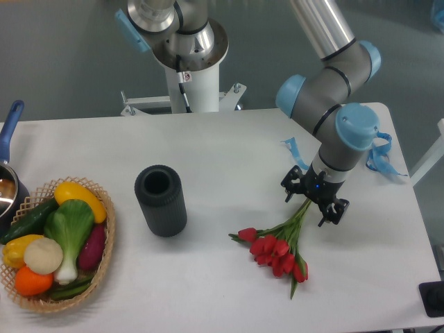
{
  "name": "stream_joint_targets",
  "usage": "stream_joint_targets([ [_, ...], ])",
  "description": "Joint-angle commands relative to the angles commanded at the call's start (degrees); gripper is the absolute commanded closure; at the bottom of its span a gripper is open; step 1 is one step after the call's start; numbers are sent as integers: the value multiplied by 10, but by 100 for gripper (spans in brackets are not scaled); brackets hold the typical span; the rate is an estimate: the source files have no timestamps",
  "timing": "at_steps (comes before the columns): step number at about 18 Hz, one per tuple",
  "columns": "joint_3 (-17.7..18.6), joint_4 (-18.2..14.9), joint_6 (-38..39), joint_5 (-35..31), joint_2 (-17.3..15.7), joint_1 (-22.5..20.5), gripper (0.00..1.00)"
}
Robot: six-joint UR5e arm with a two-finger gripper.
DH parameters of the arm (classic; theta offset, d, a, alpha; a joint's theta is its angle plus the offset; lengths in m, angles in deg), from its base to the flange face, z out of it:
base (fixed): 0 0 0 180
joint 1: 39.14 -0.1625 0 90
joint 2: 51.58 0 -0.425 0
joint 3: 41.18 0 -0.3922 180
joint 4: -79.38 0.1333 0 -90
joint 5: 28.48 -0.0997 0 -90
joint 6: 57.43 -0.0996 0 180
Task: Pick up the flowers from the table
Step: 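Close the gripper around the tulip stems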
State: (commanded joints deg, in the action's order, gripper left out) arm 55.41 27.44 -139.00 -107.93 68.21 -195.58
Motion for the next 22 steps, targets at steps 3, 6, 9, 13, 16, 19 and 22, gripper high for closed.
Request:
stream_joint_targets([
  [3, 1, 1, 11, -3, 5, 8, 0],
  [6, 4, 3, 17, -4, 6, 12, 6],
  [9, 4, 4, 19, -4, 5, 12, 24],
  [13, 0, 4, 19, -7, 7, 13, 50],
  [16, -3, 4, 20, -9, 7, 13, 64],
  [19, -7, 4, 21, -9, 9, 13, 77],
  [22, -13, 4, 34, -8, 7, 13, 94],
])
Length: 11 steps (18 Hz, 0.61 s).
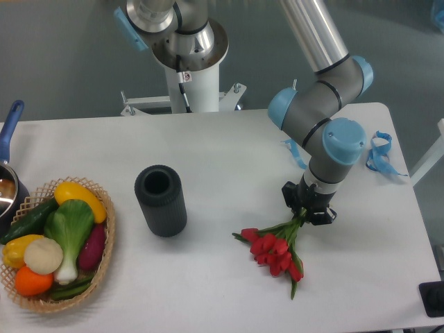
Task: Pick up the flowers from the table
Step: 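Lift the gripped tulip bouquet up off the table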
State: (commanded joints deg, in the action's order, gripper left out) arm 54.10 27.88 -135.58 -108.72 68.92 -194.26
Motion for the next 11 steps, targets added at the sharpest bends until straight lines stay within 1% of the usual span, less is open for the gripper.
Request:
stream_joint_targets([
  [3, -3, -3, 1, 3, -12, -2, 93],
  [5, -4, -4, 2, 12, -47, -1, 93],
  [6, -4, -4, 7, 25, -58, 0, 93],
  [11, -10, -3, 81, 154, -130, 0, 93],
])
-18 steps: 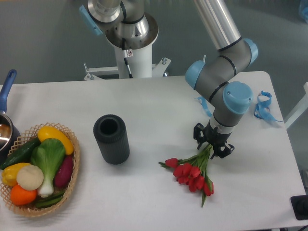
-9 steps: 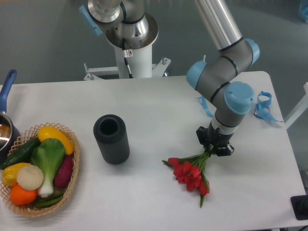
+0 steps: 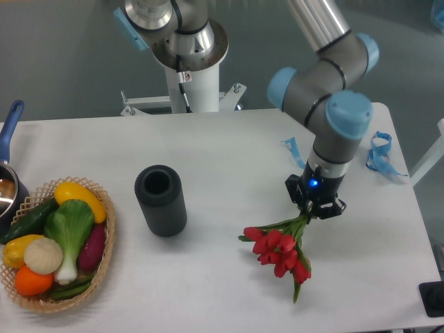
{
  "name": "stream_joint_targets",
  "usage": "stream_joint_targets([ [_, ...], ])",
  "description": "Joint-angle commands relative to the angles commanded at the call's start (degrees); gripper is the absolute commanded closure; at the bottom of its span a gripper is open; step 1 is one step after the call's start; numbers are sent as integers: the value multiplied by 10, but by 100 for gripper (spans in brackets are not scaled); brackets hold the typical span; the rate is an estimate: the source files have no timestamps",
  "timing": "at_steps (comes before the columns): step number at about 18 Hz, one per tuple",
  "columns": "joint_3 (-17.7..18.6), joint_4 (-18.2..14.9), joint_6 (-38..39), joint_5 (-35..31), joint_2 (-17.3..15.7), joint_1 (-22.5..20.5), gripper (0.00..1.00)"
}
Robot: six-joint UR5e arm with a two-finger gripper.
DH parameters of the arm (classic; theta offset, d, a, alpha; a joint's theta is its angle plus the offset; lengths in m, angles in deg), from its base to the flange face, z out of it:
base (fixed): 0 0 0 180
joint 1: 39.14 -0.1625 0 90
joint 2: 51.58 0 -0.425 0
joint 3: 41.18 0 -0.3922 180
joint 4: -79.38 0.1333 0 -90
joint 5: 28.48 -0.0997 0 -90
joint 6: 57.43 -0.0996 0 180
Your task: Pick up the flowers from the table
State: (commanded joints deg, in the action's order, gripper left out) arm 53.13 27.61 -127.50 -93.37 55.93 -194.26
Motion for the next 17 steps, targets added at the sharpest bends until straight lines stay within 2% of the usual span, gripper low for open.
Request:
stream_joint_targets([
  [3, -22, 3, 58, 69, -30, 1, 93],
  [5, -47, 13, 91, 148, -31, -5, 93],
  [7, -47, 13, 96, 179, -37, -4, 93],
  [17, -63, 16, 112, 202, -40, -6, 89],
])
